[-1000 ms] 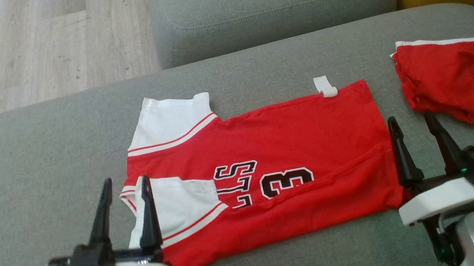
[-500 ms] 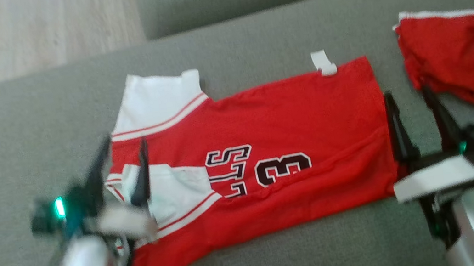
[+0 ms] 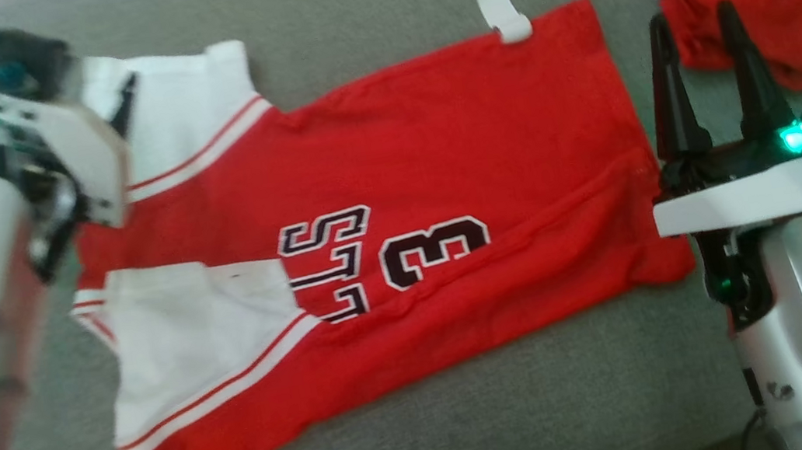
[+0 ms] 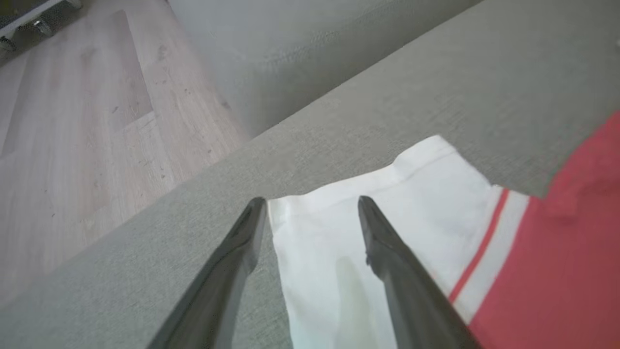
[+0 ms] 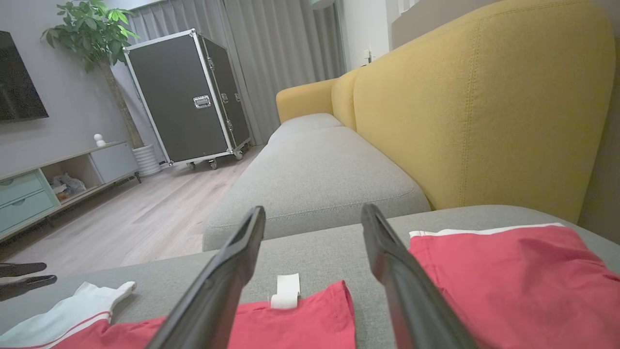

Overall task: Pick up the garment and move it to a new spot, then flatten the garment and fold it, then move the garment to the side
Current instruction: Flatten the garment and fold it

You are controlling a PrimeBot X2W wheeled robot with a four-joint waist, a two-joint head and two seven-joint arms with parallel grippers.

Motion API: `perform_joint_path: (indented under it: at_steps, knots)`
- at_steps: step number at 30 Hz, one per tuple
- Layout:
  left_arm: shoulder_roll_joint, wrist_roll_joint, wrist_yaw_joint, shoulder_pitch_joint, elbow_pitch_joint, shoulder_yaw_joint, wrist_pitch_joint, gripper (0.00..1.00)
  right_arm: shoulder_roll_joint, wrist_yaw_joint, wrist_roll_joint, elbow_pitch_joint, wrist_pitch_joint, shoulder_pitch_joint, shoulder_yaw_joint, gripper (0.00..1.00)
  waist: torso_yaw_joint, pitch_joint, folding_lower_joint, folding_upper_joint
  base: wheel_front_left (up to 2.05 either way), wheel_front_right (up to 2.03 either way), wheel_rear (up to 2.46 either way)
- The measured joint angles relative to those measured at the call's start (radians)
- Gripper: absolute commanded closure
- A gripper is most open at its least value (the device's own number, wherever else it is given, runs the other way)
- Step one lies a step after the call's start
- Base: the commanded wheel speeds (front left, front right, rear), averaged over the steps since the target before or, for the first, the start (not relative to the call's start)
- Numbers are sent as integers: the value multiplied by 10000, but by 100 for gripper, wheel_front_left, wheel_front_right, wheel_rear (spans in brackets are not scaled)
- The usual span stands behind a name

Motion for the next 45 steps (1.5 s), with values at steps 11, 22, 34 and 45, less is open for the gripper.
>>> perform_joint_path:
  at_steps: [11,22,34,45]
  knots:
    - [1051,-1325,0,-1498,1352,-1394,909,0,2,0,585,-416,-29,-221,12,0,-837,1014,-2,0,0,0,0]
    - [1126,-3033,0,-1870,1743,-2025,1954,55,2,0,740,-493,-29,-291,-196,0,-959,1134,-3,0,0,0,0]
    - [807,-3689,0,-1488,1390,-2759,59,100,4,0,-497,748,280,-415,-107,0,-321,565,-3,0,0,0,0]
    - [330,-2765,0,-1456,339,-3553,-2819,100,-1016,0,-692,2477,3051,-1554,50,0,1075,-402,-4,0,0,0,0]
